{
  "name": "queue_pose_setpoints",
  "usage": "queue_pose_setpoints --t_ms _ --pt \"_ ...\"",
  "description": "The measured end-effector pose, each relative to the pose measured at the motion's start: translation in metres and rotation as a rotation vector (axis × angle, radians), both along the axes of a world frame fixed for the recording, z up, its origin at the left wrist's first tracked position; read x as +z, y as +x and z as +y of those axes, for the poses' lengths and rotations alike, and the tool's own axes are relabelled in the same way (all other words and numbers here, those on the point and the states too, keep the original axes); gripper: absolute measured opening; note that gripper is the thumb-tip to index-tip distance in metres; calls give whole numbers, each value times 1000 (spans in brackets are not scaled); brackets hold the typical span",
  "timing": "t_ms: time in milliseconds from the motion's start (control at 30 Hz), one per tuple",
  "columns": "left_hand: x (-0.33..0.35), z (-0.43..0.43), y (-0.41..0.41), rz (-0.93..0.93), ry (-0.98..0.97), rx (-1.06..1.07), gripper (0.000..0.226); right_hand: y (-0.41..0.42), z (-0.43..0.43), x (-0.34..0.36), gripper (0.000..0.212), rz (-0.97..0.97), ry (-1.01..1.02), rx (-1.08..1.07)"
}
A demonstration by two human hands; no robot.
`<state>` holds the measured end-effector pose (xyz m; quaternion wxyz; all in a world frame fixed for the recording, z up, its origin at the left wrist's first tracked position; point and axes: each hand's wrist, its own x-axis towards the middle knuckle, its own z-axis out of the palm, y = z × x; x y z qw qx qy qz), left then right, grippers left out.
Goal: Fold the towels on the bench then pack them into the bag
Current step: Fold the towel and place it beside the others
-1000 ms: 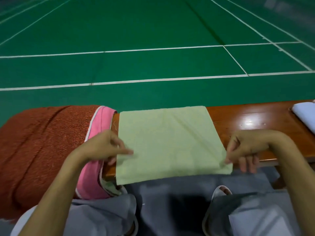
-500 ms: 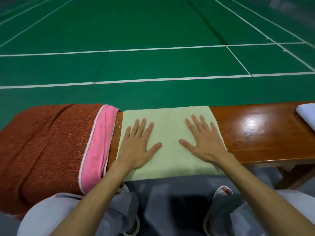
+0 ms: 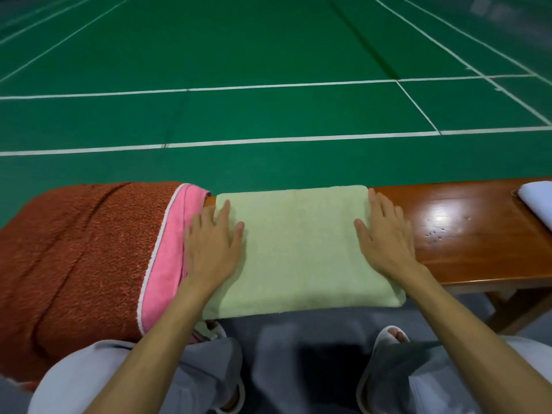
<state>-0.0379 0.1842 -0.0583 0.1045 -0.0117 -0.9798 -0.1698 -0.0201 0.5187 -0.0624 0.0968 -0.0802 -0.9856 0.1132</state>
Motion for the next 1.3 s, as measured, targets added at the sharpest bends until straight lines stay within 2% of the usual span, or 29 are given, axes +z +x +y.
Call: queue_pose_setpoints --t_ms 67,133,200,267,333,400,433,500,533,567,600,667,833,967,1133,1300 --pt "5 -1 -2 3 -61 130 53 -1 -4 7 49 34 -27 -102" --pt "3 -1 -6 -52 14 170 39 -4 -7 14 36 -36 -151 -186" --pt "3 0 -9 -68 147 106 24 -8 -7 20 28 -98 -289 -211" --pt "6 1 -11 -102 285 49 29 -12 -4 23 28 -134 -366 -184" --pt "14 1 -13 -187 495 34 25 -15 -1 27 25 -143 -428 -132" --pt "23 -5 -12 -289 750 59 12 -18 3 32 20 -129 -644 -81" --pt "26 -11 -13 -316 865 68 24 -18 6 34 24 -138 -822 -61" --pt "34 -22 -13 -310 1004 47 60 -16 15 39 63 -163 -1110 30" --pt "39 -28 -13 -305 1026 13 73 -15 19 42 80 -170 -1183 84" --pt "44 -32 -13 -316 1036 -35 73 -13 24 45 87 -166 -1224 139" --pt "48 -35 -13 -347 1040 -78 63 -12 29 49 86 -150 -1260 183" --pt "56 -40 -12 -394 1042 -110 40 -8 37 59 71 -131 -1282 218" --pt "67 -49 -3 -239 775 -154 35 -3 56 73 67 -137 -1199 228" --pt "76 -59 2 -167 744 -138 14 5 53 85 39 -88 -1066 266" --pt "92 -63 6 -96 658 -219 14 12 58 106 33 48 -1043 338" --pt "102 -56 5 -127 713 -277 17 9 65 115 28 47 -823 371"
